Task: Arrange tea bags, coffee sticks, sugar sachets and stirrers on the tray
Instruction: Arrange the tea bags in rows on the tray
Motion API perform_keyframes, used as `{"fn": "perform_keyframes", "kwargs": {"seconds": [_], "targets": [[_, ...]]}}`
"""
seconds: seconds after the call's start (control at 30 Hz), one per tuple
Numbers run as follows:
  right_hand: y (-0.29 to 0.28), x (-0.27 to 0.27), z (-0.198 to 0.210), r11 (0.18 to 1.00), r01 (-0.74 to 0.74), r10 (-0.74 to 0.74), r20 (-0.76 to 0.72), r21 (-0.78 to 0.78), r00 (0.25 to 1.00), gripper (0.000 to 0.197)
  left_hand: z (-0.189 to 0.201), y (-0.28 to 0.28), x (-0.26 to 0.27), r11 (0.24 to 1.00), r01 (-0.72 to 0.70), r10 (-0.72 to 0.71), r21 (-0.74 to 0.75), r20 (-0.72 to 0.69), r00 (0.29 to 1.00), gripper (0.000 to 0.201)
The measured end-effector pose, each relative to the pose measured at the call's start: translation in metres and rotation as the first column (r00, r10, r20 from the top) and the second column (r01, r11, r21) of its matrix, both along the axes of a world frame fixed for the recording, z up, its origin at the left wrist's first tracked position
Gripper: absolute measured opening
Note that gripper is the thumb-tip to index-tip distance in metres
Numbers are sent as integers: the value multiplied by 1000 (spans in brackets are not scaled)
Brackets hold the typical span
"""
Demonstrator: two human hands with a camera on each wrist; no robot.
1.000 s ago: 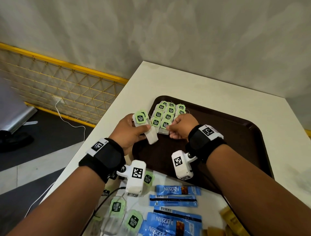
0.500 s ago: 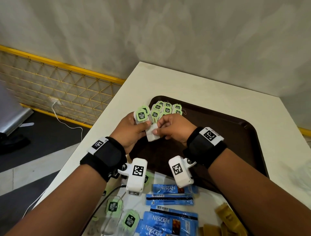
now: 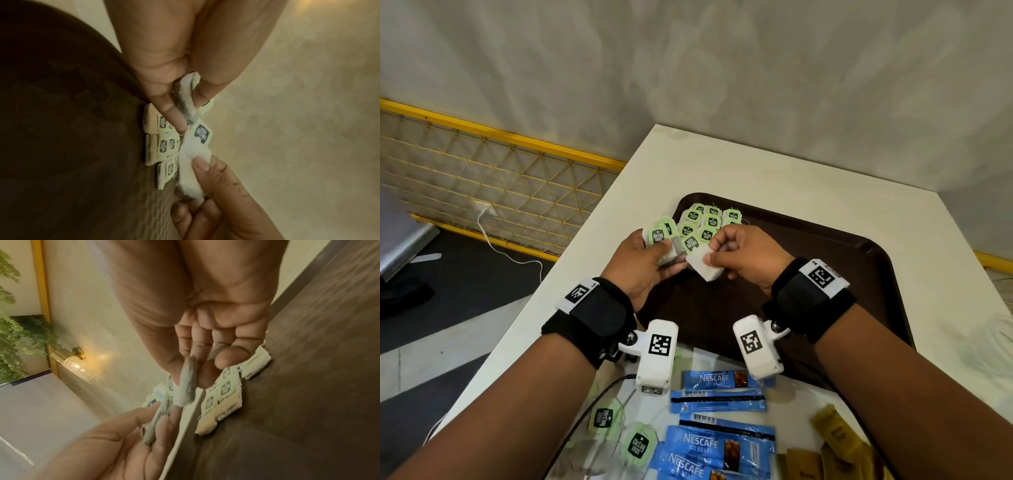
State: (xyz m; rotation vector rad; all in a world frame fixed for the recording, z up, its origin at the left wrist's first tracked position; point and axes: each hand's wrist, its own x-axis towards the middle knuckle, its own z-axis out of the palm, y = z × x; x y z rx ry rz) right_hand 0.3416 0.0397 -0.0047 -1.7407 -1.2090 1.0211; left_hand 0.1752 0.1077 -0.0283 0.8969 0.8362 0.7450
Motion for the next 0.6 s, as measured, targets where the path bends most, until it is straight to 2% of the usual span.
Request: {"fn": "perform_keyframes", "kwargs": {"seconds": [0.2,0.37,0.47,0.6], "targets": [[-2,1,4,994,4,-1,-24,106,1000,22,-1,0,-2,999,21,-22,-33,-50,998,29],[-1,-3,6,982,27,-5,-117,185,993,13,3,-2,-1,998,46,-47,-38,-22,999,27],[0,-7,3,983,51,-14,-204,177,979,12,8,-6,2,995,94,-95,9,8,995,25],[0,-10,4,992,63,-28,-296,107,955,14,6,-10,4,981,129,-123,142,-49,991,15]]}}
